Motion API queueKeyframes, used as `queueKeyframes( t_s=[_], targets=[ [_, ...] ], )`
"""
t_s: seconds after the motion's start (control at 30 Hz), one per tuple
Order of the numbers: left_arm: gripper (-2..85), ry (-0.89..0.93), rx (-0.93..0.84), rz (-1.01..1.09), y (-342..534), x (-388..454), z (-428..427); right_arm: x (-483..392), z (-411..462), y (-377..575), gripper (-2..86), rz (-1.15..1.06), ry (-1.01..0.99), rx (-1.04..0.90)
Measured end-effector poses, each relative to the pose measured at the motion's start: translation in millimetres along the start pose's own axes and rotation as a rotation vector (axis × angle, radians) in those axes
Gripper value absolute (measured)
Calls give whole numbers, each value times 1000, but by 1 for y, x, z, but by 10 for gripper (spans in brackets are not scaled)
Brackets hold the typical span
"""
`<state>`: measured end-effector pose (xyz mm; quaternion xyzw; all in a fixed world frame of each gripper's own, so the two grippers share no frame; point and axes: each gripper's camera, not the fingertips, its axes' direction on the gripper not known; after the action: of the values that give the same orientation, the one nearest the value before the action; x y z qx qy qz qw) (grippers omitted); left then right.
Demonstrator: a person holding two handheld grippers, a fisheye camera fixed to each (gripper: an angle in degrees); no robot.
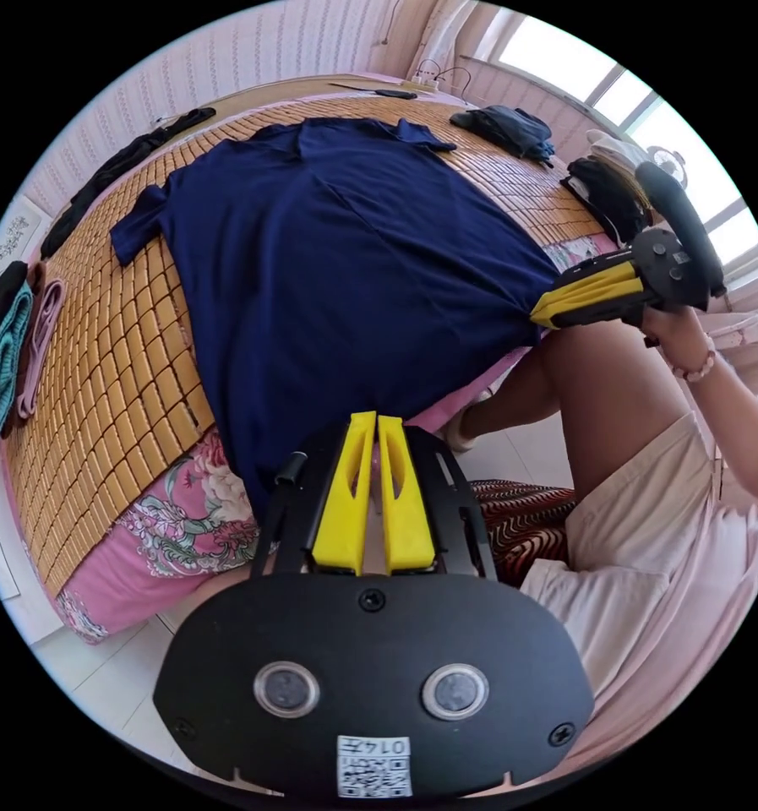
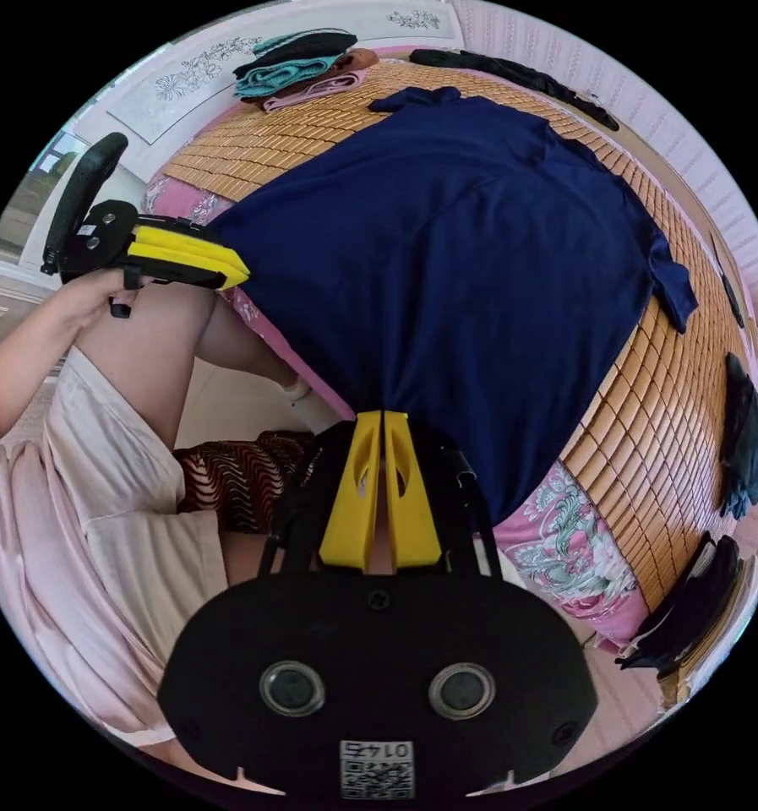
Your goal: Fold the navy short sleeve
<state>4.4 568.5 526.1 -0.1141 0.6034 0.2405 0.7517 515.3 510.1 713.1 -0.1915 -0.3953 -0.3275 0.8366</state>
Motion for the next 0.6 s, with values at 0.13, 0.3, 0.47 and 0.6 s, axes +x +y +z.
queueKeyframes(
  t_s=[0.13,0.3,0.47,0.6],
  targets=[
    [-7,18,6,46,6,0,0,6,-13,10,3,14,-37,5],
    [33,93,33,-11,18,-29,-20,33,-34,29,30,150,-50,36],
    [42,-38,132,-120,11,-110,-61,88,-52,64,66,399,3,78],
    [47,-11,200,-278,-46,-205,-61,124,-37,73,74,506,-100,21]
  ],
)
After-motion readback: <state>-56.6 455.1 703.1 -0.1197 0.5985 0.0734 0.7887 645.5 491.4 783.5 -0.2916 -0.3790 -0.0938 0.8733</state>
